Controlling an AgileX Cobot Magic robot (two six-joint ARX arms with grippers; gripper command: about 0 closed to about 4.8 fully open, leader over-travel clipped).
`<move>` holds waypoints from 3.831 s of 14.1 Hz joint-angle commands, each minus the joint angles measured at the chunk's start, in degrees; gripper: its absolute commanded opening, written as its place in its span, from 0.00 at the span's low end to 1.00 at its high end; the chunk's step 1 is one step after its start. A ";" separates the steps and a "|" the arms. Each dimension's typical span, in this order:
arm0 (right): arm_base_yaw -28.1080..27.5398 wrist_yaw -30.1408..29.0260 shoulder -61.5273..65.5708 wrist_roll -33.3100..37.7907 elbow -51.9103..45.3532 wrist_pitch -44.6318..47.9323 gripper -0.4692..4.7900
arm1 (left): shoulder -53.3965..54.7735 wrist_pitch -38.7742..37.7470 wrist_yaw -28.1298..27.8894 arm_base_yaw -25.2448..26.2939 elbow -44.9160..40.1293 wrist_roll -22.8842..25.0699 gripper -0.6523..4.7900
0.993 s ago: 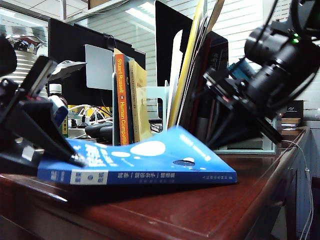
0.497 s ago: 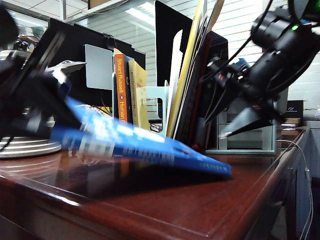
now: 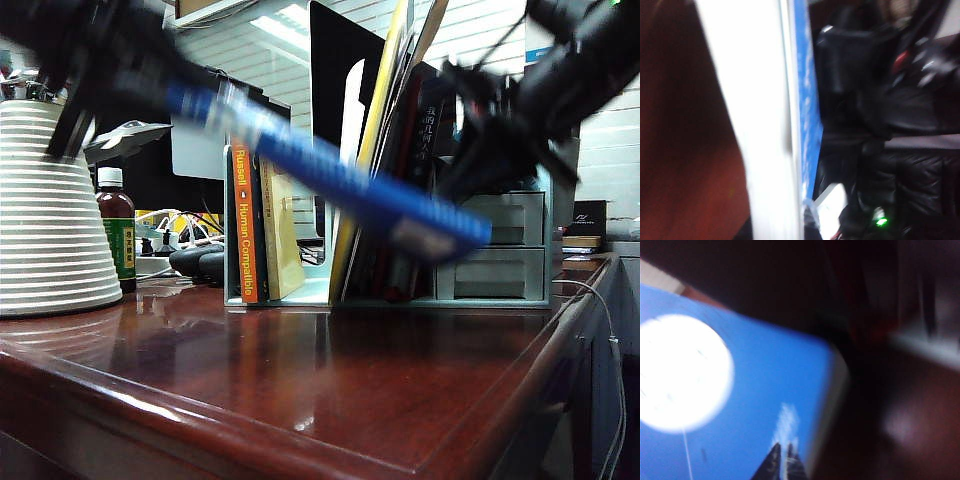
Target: Pick up the blue book and put it on the bookshelf.
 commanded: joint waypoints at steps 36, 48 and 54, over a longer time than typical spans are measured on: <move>37.46 49.62 -12.39 -37.90 2.01 -0.68 0.08 | -1.57 12.13 4.31 0.28 4.50 -14.49 1.00; 37.33 53.68 -20.72 -35.30 2.01 36.06 0.08 | -4.63 57.22 -3.43 0.31 4.52 -17.55 1.00; 34.10 54.45 -16.37 -26.16 2.01 58.14 0.08 | -4.63 58.16 -2.89 0.28 4.52 -18.47 1.00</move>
